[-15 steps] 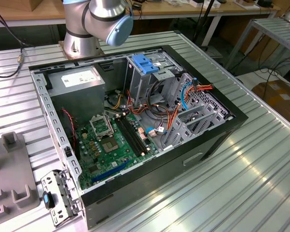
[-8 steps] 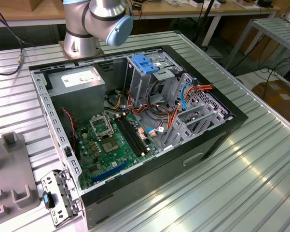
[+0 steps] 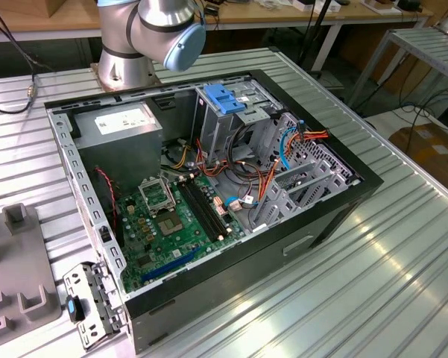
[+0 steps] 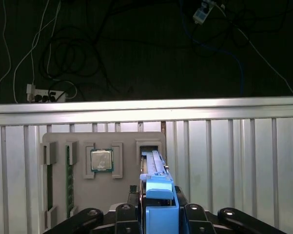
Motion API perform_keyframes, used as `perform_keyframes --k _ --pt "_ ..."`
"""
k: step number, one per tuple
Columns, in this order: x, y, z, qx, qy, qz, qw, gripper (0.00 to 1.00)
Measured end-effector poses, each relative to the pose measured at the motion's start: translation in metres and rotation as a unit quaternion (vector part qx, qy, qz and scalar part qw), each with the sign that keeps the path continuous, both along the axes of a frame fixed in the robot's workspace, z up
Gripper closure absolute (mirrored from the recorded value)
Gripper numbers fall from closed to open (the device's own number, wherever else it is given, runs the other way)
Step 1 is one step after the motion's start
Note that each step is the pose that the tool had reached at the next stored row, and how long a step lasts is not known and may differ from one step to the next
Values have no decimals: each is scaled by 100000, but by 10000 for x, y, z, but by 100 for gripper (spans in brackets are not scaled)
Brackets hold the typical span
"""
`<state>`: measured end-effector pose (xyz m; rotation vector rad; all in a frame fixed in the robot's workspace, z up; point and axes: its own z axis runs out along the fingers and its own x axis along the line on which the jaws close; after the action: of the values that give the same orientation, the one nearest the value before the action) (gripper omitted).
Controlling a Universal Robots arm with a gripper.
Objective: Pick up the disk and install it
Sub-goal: 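Pick up the disk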
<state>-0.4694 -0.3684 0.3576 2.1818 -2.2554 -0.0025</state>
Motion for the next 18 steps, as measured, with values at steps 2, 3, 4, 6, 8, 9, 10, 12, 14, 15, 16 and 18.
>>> perform_keyframes --k 2,3,4,6,8,9,10,12,14,15,16,18 --pt "0 0 1 -4 10 0 100000 63" --pt "0 0 1 -1 8 -1 100000 63" --pt "0 0 1 1 8 -2 100000 63" --pt "0 0 1 5 10 1 100000 63" --pt "0 0 13 2 16 -2 100000 63" --pt "0 0 16 7 5 0 100000 63" --pt "0 0 21 5 8 0 100000 63" --pt "0 0 36 2 10 0 100000 63" --pt "0 0 61 4 10 0 100000 63" --pt "0 0 79 5 7 0 100000 63" --pt "0 0 89 3 8 -2 100000 63" --pt "0 0 111 5 7 1 100000 63"
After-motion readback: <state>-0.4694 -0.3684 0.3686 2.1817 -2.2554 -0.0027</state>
